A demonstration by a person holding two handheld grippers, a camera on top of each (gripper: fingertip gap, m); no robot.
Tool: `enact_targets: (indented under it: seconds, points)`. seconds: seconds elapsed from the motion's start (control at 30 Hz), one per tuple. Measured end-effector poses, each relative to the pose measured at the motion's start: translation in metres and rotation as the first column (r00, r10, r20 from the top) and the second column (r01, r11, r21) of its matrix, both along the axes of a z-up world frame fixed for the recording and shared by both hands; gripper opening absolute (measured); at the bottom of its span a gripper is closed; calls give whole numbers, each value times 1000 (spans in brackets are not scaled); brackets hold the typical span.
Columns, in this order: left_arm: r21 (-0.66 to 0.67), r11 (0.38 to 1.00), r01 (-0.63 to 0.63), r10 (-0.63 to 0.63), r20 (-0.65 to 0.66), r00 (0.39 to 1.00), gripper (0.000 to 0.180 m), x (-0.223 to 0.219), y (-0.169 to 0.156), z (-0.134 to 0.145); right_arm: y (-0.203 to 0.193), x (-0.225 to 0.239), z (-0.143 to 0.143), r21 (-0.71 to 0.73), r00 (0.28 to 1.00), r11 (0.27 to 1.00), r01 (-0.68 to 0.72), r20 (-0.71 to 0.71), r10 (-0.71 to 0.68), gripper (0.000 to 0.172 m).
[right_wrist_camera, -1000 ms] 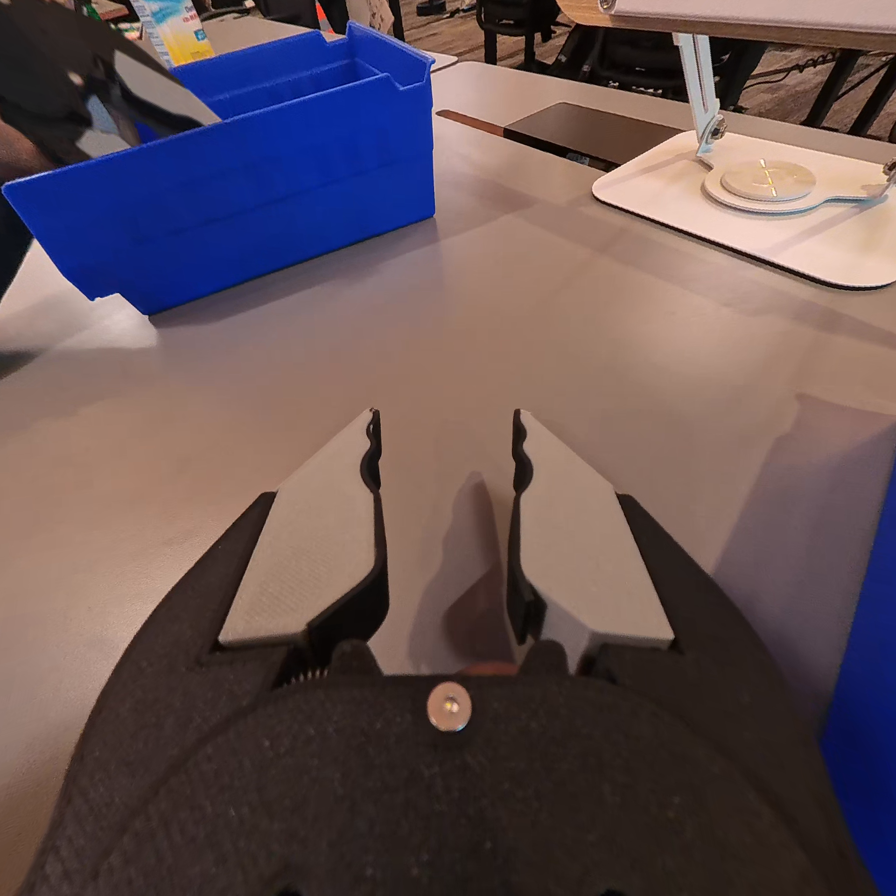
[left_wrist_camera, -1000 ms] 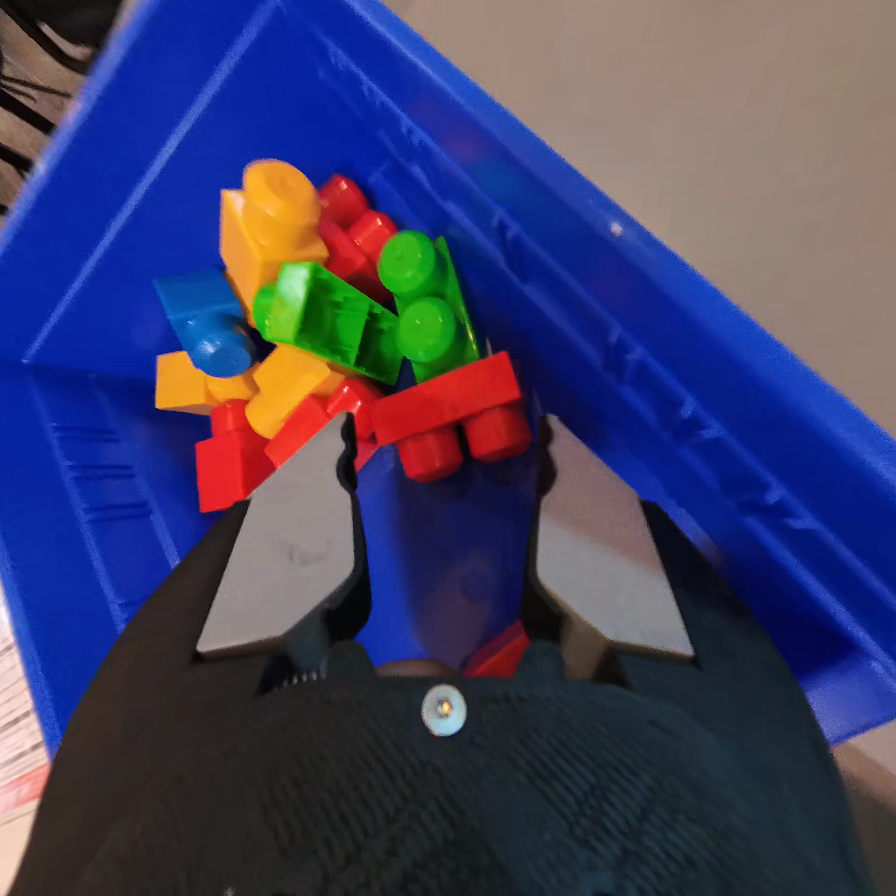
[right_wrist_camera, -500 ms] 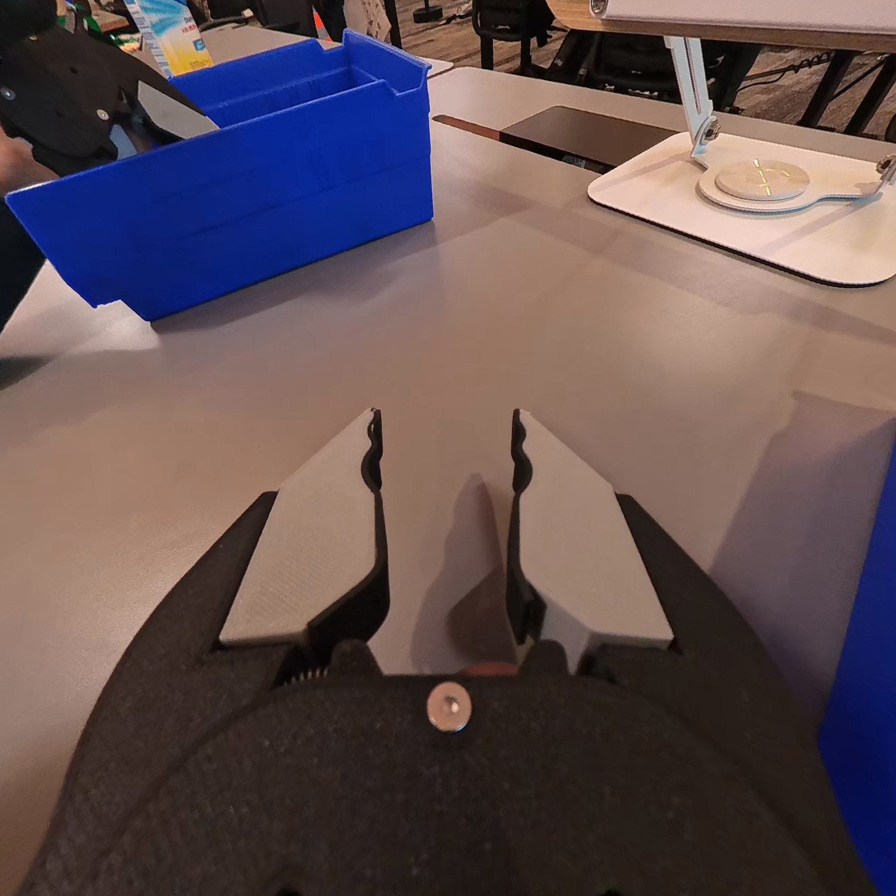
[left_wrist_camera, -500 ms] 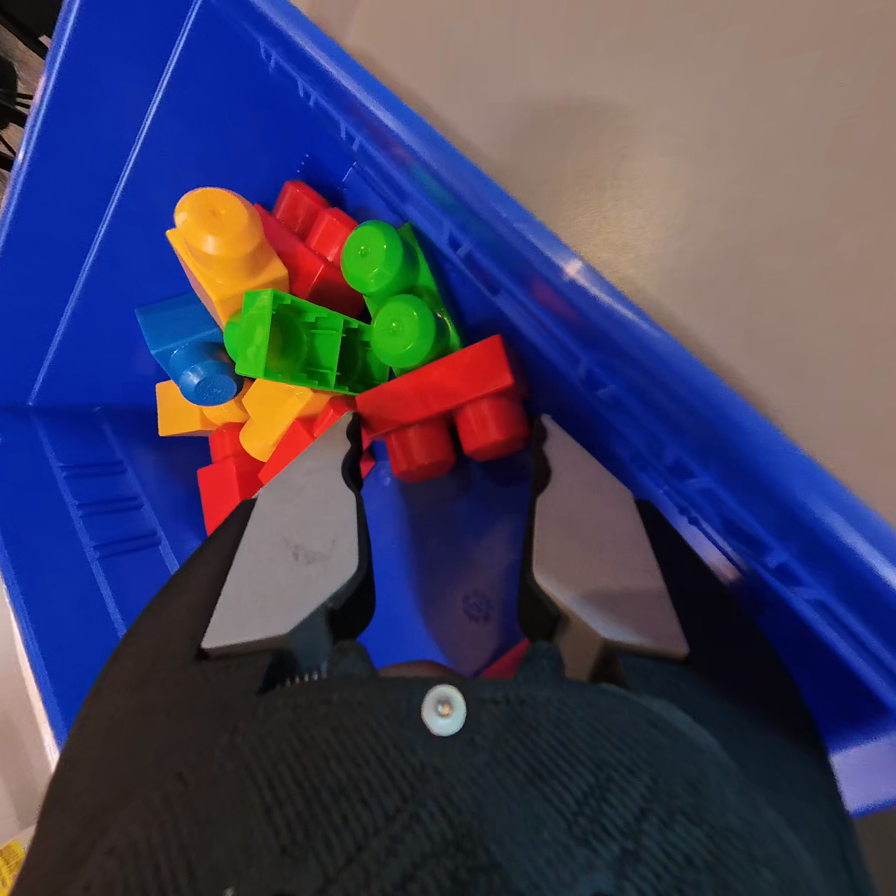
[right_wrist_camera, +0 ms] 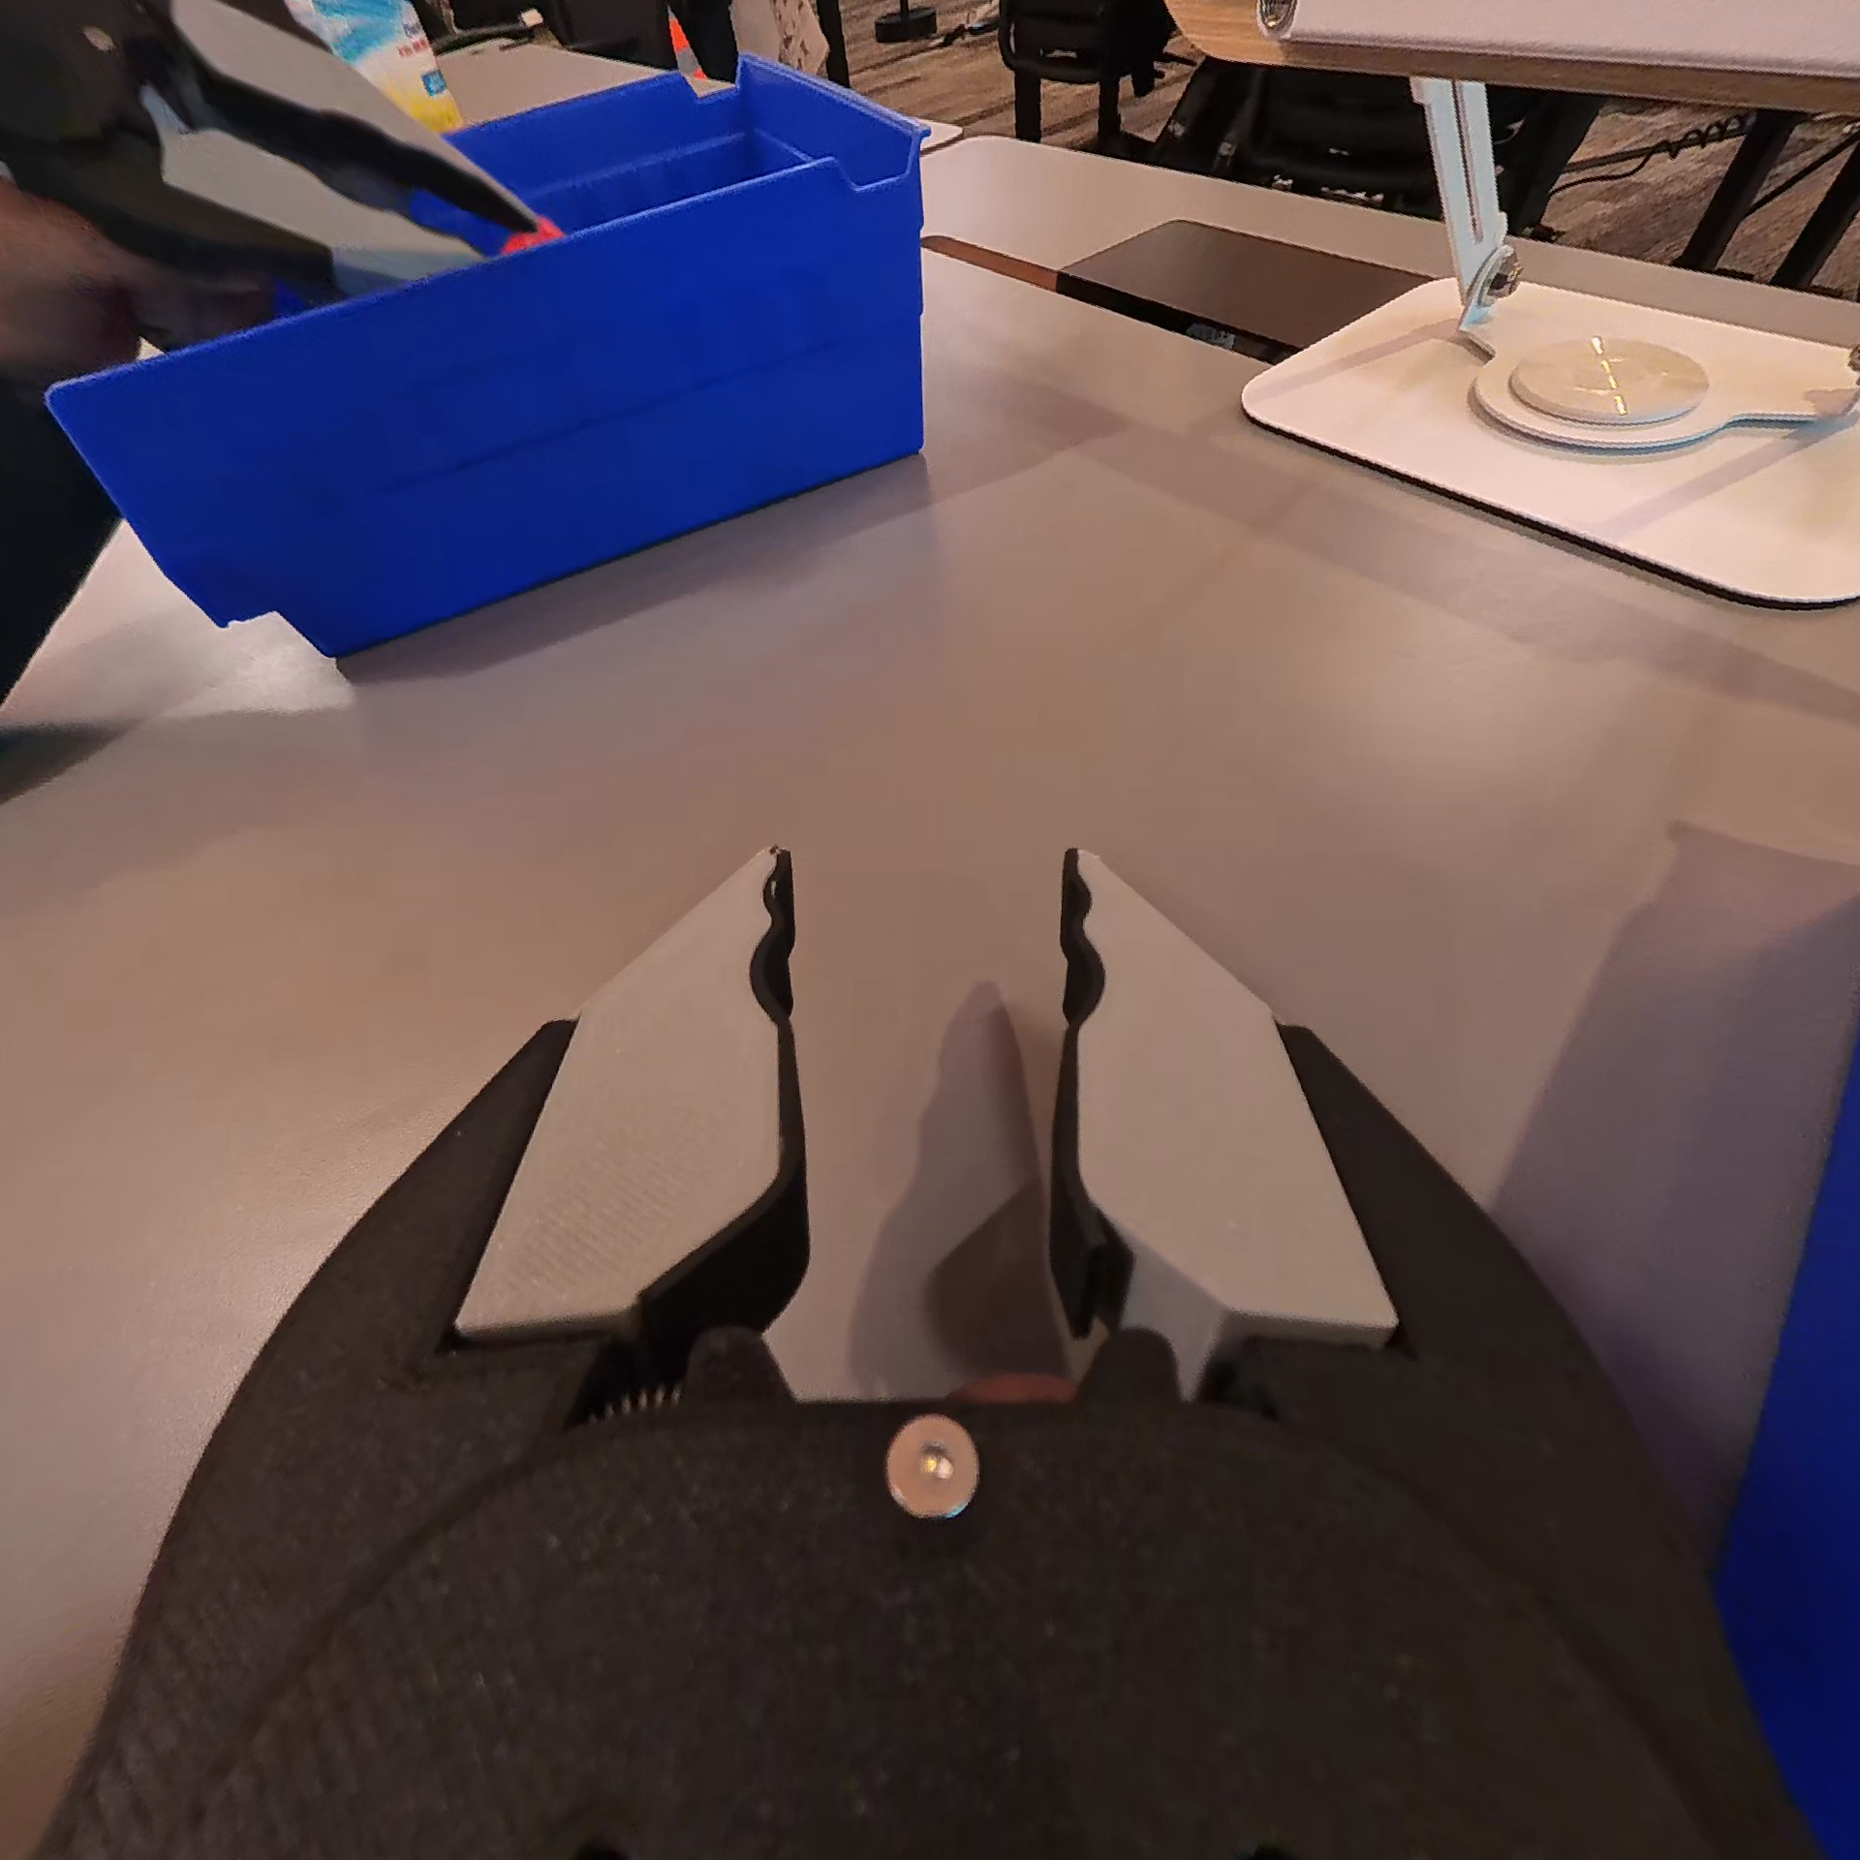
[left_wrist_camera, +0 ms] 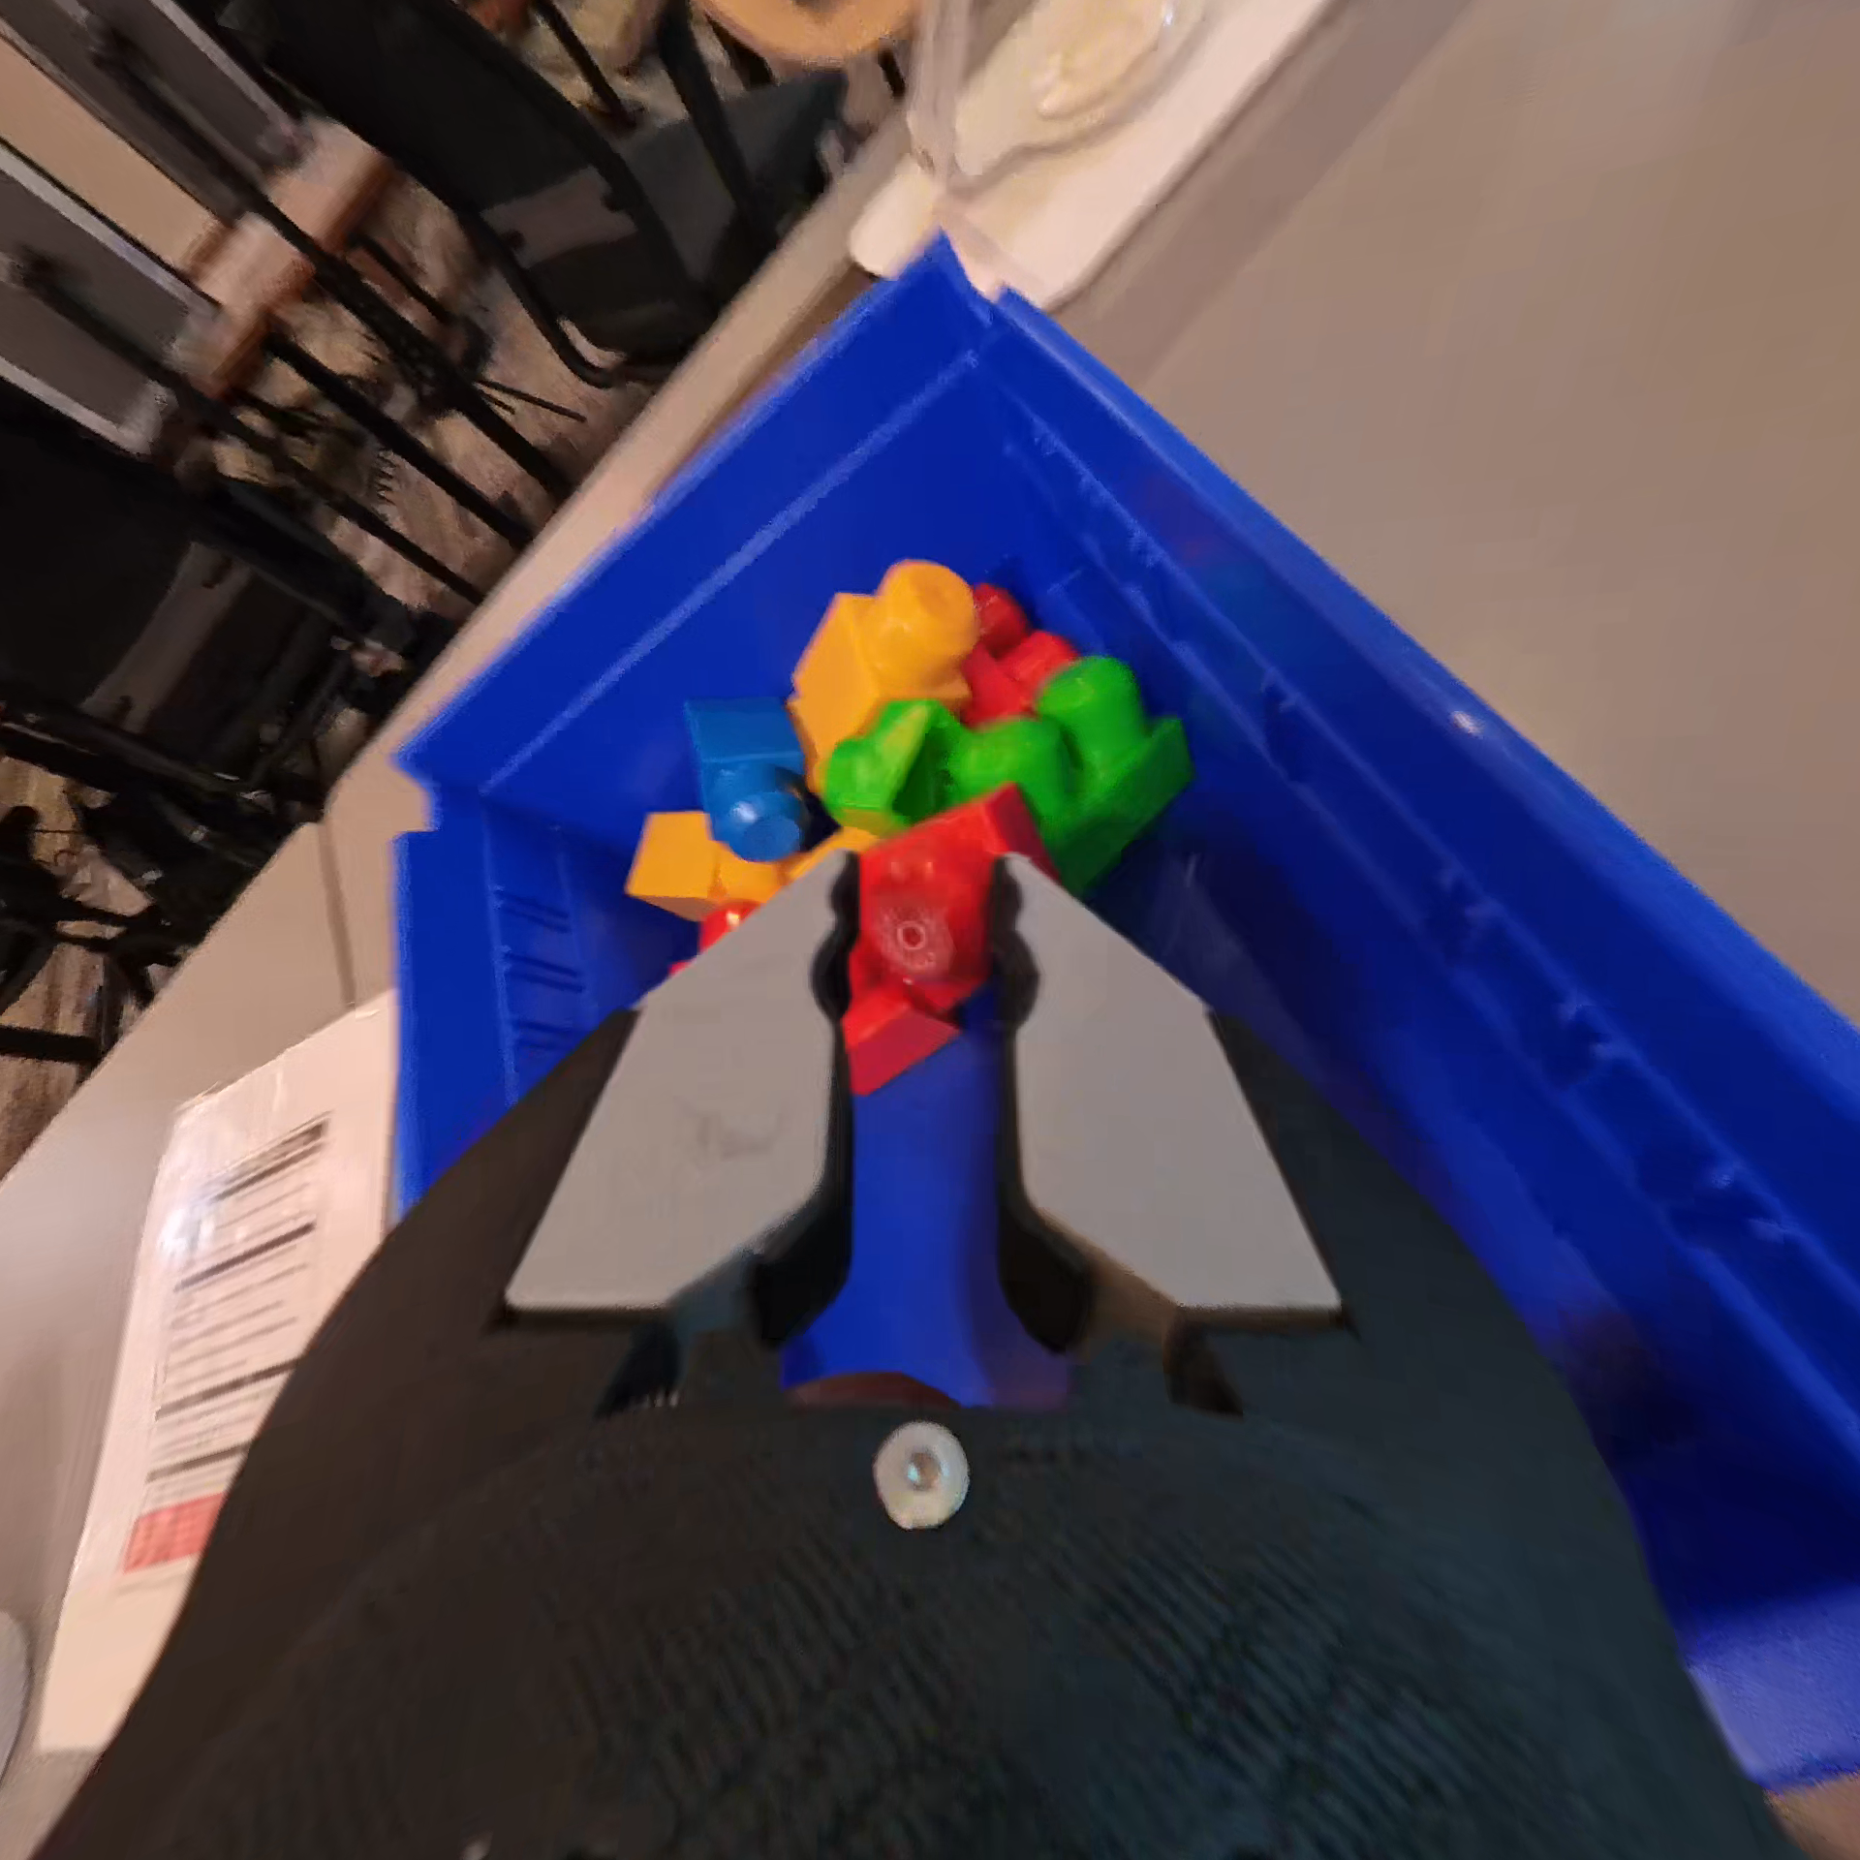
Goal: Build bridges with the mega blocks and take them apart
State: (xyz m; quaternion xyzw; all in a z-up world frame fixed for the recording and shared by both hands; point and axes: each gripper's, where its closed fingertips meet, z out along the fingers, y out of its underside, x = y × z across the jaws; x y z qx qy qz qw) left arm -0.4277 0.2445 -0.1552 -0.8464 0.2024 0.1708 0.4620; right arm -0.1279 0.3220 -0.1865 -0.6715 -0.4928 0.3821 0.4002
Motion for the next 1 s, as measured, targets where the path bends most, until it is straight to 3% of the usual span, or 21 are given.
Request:
enact_targets:
  seconds: [0.03,0.13,0.3,0.43,0.57,0.7,0.87,0.93,1.0]
  points:
    - [32,999,-16,16,-4,1000,3,-3,0,6,0,0,0,0,1000,1000,0,0,0,50]
    - [35,999,26,-29,91,995,0,4,-1,5,0,0,0,-2,1000,1000,1,0,-1,50]
    - [-55,998,-19,22,48,999,19,-3,1,-15,-1,-1,-1,0,1000,1000,-3,3,3,50]
    - [-81,987,-141,143,26,989,32,-23,0,-21,-1,0,-1,1,1000,1000,-1,4,1,50]
    - [-80,962,-260,270,141,953,55,-44,-3,-19,1,1,0,-7,1000,1000,7,-4,-7,50]
    - [-24,944,-328,319,307,897,61,-53,-7,-5,2,1,0,-7,1000,1000,14,-6,-14,50]
    - [36,959,-281,211,570,794,79,-33,-1,15,2,1,1,-1,1000,1000,11,-4,-11,50]
    - [-2,959,-284,236,564,791,82,-35,-4,9,1,1,1,-1,1000,1000,6,-4,-6,50]
    - [-52,943,-328,316,445,838,82,-51,-12,-2,-1,0,0,0,1000,1000,-2,-1,2,50]
